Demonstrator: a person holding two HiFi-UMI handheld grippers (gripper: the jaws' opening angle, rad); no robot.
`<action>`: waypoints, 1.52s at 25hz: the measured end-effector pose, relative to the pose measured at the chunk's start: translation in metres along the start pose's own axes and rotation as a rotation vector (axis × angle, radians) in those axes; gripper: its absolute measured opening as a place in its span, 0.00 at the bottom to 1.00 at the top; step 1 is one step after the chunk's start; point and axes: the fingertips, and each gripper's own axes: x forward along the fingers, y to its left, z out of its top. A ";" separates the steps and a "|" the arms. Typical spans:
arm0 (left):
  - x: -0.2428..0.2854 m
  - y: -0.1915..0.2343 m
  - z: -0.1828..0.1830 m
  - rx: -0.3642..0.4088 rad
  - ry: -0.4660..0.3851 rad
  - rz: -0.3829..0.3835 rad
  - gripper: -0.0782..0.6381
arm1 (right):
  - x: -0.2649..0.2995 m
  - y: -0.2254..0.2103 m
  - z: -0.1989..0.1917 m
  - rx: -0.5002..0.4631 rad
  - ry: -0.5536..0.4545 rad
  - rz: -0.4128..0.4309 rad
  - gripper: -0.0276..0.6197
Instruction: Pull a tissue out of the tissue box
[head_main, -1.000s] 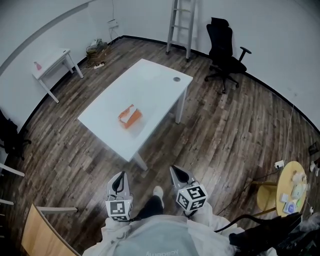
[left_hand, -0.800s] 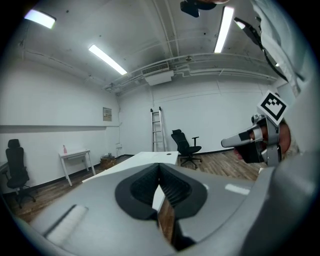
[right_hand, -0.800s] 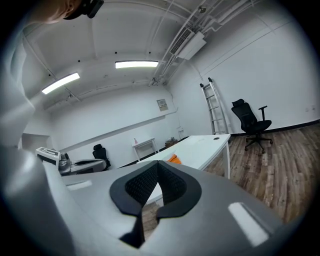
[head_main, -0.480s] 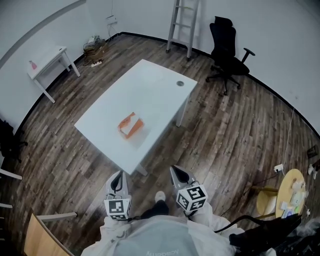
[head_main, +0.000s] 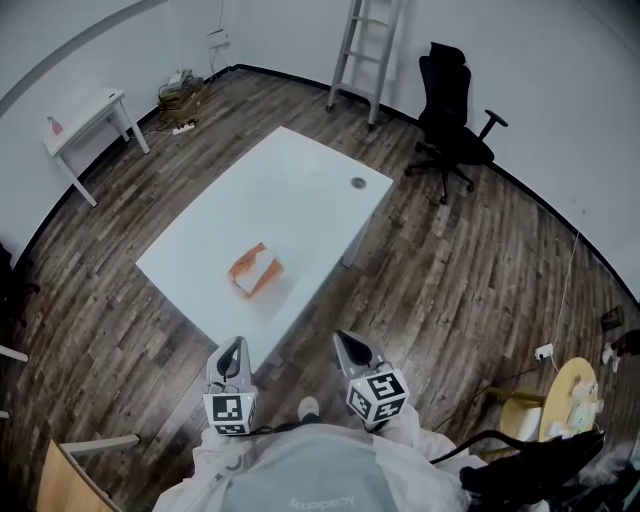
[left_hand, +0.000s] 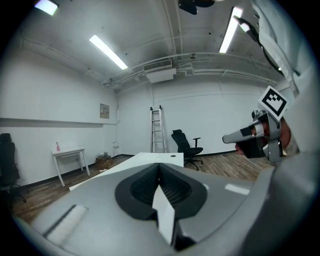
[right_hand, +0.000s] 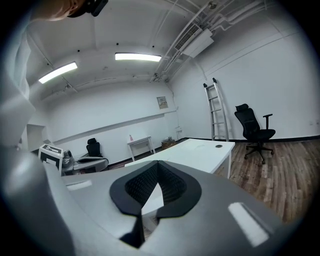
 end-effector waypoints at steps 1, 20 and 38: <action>0.004 0.003 -0.001 -0.003 -0.001 0.007 0.11 | 0.004 -0.003 0.003 -0.003 0.000 -0.001 0.04; 0.057 0.012 -0.003 -0.023 0.022 0.047 0.11 | 0.045 -0.046 0.025 -0.017 0.012 0.016 0.04; 0.114 0.013 0.019 -0.065 0.076 0.237 0.11 | 0.119 -0.098 0.070 -0.046 0.072 0.208 0.04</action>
